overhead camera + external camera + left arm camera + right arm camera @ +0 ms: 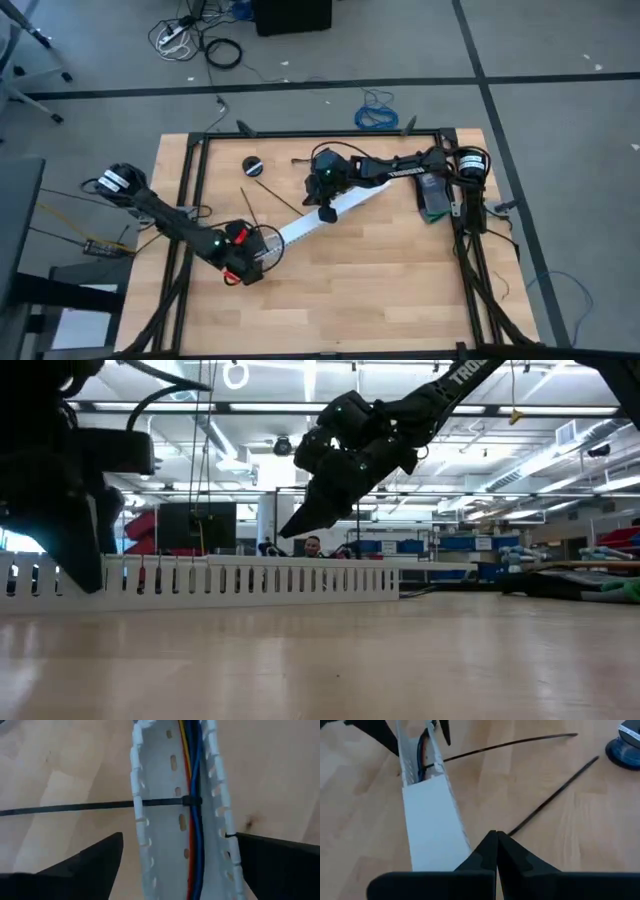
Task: Ziptie cables
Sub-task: Close the white cable duct
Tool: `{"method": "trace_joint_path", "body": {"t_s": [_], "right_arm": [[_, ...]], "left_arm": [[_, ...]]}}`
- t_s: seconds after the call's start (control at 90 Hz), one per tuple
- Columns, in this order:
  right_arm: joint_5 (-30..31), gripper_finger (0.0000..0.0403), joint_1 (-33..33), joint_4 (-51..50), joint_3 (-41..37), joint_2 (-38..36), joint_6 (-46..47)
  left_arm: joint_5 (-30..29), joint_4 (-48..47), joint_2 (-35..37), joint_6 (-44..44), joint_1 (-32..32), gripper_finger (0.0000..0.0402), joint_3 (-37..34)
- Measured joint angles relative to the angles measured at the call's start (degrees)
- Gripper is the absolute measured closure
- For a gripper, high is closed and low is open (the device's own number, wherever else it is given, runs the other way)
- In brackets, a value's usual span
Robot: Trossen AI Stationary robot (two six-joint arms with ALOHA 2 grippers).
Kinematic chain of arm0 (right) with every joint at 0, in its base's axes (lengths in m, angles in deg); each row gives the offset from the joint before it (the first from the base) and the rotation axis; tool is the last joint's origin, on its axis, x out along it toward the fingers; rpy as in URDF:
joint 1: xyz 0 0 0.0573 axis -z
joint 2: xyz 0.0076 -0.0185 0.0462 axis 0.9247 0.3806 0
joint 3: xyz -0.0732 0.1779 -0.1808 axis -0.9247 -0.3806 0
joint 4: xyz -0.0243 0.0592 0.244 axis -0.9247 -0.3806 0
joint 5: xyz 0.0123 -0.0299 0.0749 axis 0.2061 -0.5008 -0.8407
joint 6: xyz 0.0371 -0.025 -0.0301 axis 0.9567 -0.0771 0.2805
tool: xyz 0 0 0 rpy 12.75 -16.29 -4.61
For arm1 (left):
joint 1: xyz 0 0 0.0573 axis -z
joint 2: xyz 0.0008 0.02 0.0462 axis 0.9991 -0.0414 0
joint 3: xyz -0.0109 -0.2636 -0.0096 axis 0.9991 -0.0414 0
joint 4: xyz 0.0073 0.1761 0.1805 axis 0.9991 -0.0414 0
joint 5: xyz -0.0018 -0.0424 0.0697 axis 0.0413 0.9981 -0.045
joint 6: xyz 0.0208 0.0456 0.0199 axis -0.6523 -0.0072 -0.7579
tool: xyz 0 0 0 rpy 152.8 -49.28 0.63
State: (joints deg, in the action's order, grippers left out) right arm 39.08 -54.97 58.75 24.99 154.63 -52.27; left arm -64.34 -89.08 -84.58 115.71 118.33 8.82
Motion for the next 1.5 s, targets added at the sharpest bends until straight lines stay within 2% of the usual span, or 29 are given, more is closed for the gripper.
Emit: {"method": "trace_joint_path", "body": {"t_s": [0.144, 0.422, 0.589, 0.744, 1.2, 1.356, 1.5], "right_arm": [[0.0, 0.0403, -0.6, 0.9, 0.0, 0.0, 0.2], [0.0, 0.0403, -2.1, 2.4, 0.0, 0.0, 1.1], [-1.0, 0.0403, -3.0, 4.0, 0.0, 2.4, 1.8], [-1.4, 0.0403, -3.0, 4.6, 0.2, 5.0, 3.0], [-1.6, 0.0403, -2.9, 7.8, 0.2, 4.8, 2.9], [-6.4, 0.0403, -3.0, 7.0, 0.2, 4.2, 3.0], [-6.9, 0.0403, -3.3, 4.2, 0.2, 4.2, 3.0]], "left_arm": [[-0.9, 0.6, -2.3, -0.6, 0.0, 0.0064, 0.0], [-1.9, 1.5, -3.8, -0.6, 0.0, 0.0121, 0.1], [-2.2, 1.5, -3.9, -0.6, 0.0, 0.0139, 0.1], [-2.3, 1.9, -3.9, -0.6, 0.0, 0.0141, 0.0], [-2.3, 2.0, -3.9, -0.7, -0.3, 0.0142, 0.0], [-2.2, 2.1, -3.9, -0.7, -0.4, 0.0142, 0.0], [-2.2, 2.2, -3.9, -0.7, -0.4, 0.0142, 0.0]]}}
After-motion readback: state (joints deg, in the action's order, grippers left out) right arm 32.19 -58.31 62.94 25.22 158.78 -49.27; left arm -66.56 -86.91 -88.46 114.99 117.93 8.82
